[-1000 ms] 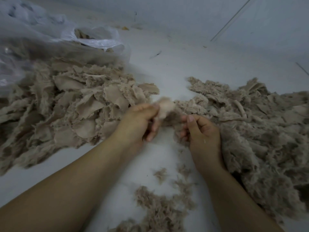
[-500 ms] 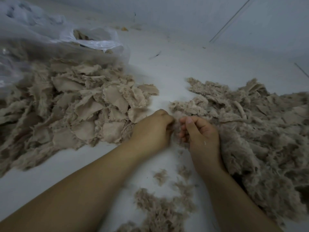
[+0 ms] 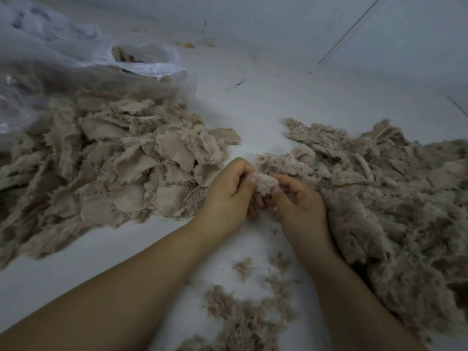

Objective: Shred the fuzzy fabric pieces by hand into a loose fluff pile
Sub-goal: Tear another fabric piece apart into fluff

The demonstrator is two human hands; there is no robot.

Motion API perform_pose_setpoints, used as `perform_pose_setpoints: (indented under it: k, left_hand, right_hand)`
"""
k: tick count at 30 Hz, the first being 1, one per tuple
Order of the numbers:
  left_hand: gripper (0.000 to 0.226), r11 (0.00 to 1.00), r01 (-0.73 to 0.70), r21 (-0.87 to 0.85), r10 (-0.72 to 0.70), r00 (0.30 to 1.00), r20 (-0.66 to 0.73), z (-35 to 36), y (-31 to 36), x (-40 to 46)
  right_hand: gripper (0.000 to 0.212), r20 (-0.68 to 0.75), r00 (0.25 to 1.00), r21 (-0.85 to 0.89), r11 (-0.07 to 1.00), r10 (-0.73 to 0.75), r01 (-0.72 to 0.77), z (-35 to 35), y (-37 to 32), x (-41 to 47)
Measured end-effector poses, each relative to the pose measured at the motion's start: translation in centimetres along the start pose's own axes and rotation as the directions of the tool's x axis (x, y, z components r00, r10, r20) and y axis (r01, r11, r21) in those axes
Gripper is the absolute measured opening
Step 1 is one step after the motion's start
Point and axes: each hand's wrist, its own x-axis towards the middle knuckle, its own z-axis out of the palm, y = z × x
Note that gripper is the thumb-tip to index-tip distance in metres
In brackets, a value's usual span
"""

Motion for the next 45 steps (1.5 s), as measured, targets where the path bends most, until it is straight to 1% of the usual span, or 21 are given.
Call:
perform_pose_setpoints:
  k: [3,8,12,17,21,24,28,31,33,35,36,37,39,40,41,42,43,45]
  left_hand:
    - [0.021,0.997,0.025,-0.076,-0.032,0.995,-0.092,-0.2,0.0,0.3]
    - [0.023,0.999,0.049,-0.021,-0.052,0.987,-0.154,-0.7,-0.6,0.6]
    - [0.026,0.996,0.078,-0.031,-0.083,0.979,-0.184,-0.8,-0.9,0.6]
    - [0.028,0.996,0.072,-0.05,-0.08,0.979,-0.186,-0.8,-0.8,0.4]
    - [0.03,0.991,0.068,-0.112,-0.086,0.984,-0.156,-0.9,-0.7,0.2]
    - [0.035,0.979,0.098,-0.18,-0.128,0.978,-0.167,-0.8,-0.8,0.3]
    - [0.031,0.959,0.136,-0.247,-0.181,0.969,-0.169,-0.7,-0.9,0.2]
    - [0.04,0.94,0.198,-0.277,-0.249,0.955,-0.16,-0.6,-0.5,0.1]
    - [0.048,0.926,0.271,-0.262,-0.307,0.945,-0.109,-0.5,-0.1,-0.2]
    - [0.048,0.914,0.359,-0.187,-0.362,0.932,0.021,-0.2,0.5,-0.9]
    - [0.046,0.907,0.399,-0.137,-0.385,0.916,0.118,0.0,0.7,-1.4]
    - [0.043,0.897,0.434,-0.086,-0.405,0.883,0.238,0.1,1.0,-1.9]
    - [0.035,0.878,0.478,0.011,-0.422,0.765,0.486,0.2,1.7,-2.8]
    - [0.033,0.879,0.473,0.056,-0.416,0.705,0.574,0.0,1.9,-3.0]
    - [0.032,0.887,0.454,0.087,-0.4,0.66,0.636,-0.2,2.1,-3.2]
    - [0.03,0.895,0.435,0.095,-0.382,0.64,0.667,-0.5,2.2,-3.3]
    - [0.028,0.896,0.437,0.076,-0.372,0.646,0.667,-0.6,2.3,-3.2]
    - [0.02,0.869,0.494,-0.038,-0.376,0.707,0.599,-0.9,2.2,-2.9]
  right_hand:
    - [0.017,-0.022,1.0,0.031,0.999,-0.018,0.019,0.2,-0.1,-0.1]
    - [0.019,-0.055,0.998,0.088,0.995,-0.03,0.035,0.4,-0.4,-0.2]
    - [0.02,-0.063,0.997,0.055,0.998,-0.039,0.042,0.3,-0.5,-0.3]
    - [0.021,-0.113,0.992,0.072,0.996,-0.047,0.056,0.4,-0.5,-0.2]
    - [0.02,-0.12,0.991,0.033,0.997,-0.063,0.067,0.4,-0.2,-0.2]
    - [0.02,-0.121,0.99,0.016,0.997,-0.068,0.071,0.3,-0.1,-0.1]
    - [0.021,-0.131,0.989,0.005,0.997,-0.073,0.074,0.3,-0.1,-0.1]
    - [0.02,-0.138,0.988,0.01,0.997,-0.069,0.071,0.3,0.0,-0.1]
    - [0.022,-0.15,0.987,0.029,0.998,-0.048,0.053,0.3,0.0,0.0]
    - [0.023,-0.178,0.984,0.06,0.998,-0.02,0.031,0.2,0.0,0.1]
    - [0.023,-0.191,0.981,0.065,0.997,-0.018,0.031,0.2,0.1,0.2]
    - [0.023,-0.2,0.98,0.057,0.998,-0.024,0.036,0.1,0.2,0.3]
    - [0.025,-0.219,0.975,0.025,0.999,-0.04,0.046,0.2,0.2,0.4]
    - [0.025,-0.233,0.972,0.015,0.999,-0.042,0.046,0.2,0.3,0.5]
    - [0.024,-0.25,0.968,0.023,0.999,-0.037,0.045,0.2,0.3,0.6]
    - [0.024,-0.259,0.965,0.047,0.998,-0.029,0.042,0.1,0.3,0.7]
    - [0.025,-0.26,0.965,0.061,0.997,-0.025,0.042,0.1,0.3,0.7]
    - [0.024,-0.249,0.968,0.059,0.997,-0.033,0.049,0.1,0.3,0.6]
